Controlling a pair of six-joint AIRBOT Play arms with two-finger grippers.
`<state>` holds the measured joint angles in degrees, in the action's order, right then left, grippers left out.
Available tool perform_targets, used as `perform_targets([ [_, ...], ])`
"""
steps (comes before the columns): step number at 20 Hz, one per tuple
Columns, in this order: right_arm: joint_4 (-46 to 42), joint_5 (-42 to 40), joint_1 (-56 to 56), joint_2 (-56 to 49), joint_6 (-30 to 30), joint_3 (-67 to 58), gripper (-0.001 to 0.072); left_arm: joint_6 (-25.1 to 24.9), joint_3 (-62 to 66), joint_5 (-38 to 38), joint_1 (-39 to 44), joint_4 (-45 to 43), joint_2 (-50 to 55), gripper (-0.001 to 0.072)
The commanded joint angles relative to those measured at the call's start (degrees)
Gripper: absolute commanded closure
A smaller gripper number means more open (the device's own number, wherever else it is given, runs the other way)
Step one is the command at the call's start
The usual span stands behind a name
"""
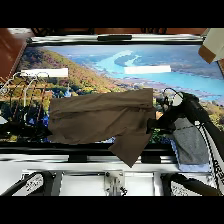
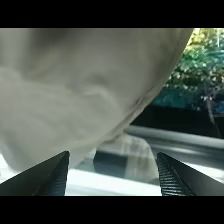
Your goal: Fold the shirts.
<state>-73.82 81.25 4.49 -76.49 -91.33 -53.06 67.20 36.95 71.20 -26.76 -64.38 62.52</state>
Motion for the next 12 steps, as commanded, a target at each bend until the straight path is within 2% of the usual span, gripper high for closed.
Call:
perform_targets([
  [1,0.28,-8.41,0.04,-0.26,-2.89,4.28,0.0072,-0.74,-0.09,-0.31,-2.97,0.07,-0.17,0.0229],
  [6,3.34,-11.76,0.04,-1.79,-3.54,4.74,0.0079,-0.50,-1.11,-3.23,-1.77,0.33,2.14,0.0230],
  [8,3.37,-12.70,0.04,-1.90,-3.61,4.74,0.0229,-0.52,-1.14,-5.03,-1.77,1.40,3.21,0.0229],
  [11,3.52,-13.09,0.04,-1.92,-3.63,4.74,0.0230,-0.59,-1.16,-6.56,-1.60,3.82,5.38,0.0221],
  [12,3.54,-13.00,0.04,-1.92,-3.80,4.74,0.0325,-0.76,-1.16,-6.54,-1.18,4.44,6.47,0.0221],
])
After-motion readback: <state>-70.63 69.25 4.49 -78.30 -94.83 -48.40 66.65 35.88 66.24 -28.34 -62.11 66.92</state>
